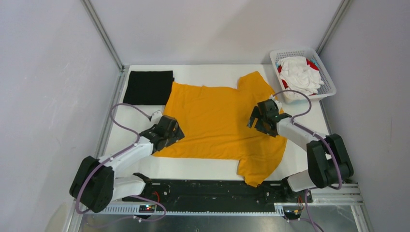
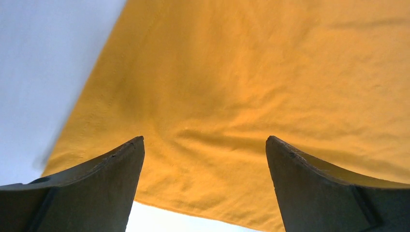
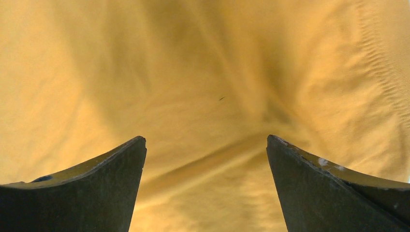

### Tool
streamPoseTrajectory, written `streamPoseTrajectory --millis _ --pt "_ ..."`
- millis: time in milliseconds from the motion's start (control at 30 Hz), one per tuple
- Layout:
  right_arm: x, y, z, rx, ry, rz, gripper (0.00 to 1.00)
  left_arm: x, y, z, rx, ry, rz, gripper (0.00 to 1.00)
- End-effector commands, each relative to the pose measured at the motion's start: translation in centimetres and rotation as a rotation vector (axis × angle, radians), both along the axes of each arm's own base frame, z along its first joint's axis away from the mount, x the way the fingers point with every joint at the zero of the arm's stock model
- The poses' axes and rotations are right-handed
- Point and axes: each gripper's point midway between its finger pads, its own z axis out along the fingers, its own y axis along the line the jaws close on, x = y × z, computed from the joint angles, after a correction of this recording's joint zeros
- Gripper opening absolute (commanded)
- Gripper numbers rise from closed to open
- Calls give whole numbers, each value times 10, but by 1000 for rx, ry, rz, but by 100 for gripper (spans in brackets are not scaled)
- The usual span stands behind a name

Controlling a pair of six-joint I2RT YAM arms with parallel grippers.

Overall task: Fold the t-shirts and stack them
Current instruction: Flatten out the tshirt, then grab the side of the flattened tshirt closest away from the robot with both arms

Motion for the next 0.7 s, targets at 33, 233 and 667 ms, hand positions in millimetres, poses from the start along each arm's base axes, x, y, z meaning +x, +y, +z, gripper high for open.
streamPoseTrajectory --millis 33,233,667 --pt "6 26 54 -39 -118 109 99 0 19 41 49 -76 50 100" --pt "-20 20 66 -118 -126 72 99 -58 69 7 128 31 250 100" --pt "-42 31 77 -49 -207 105 99 -60 94 -8 68 3 437 77"
